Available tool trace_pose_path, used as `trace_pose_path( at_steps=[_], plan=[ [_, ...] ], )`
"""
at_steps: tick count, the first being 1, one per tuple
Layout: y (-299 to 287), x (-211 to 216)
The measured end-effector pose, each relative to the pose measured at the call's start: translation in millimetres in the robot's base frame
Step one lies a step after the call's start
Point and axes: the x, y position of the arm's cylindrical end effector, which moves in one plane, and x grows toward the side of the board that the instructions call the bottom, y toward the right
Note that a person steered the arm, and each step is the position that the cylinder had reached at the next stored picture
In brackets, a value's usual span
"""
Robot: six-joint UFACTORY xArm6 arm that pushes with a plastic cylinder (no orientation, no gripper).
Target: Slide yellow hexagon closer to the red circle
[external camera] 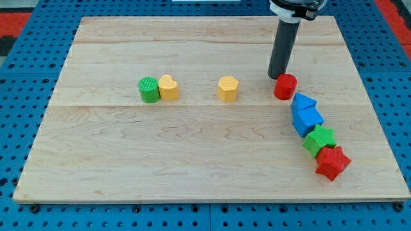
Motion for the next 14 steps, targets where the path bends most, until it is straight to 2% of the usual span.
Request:
trace_pose_path(
  at_steps=[2, 3, 4, 5, 6, 8, 10, 12, 14],
  plan=[
    [0, 6],
    [4, -18],
    [-52, -73],
    [-133, -93],
    [-165, -95],
    [-165, -95],
    [-171, -37],
    [-130, 29],
    [-118, 52]
  ],
)
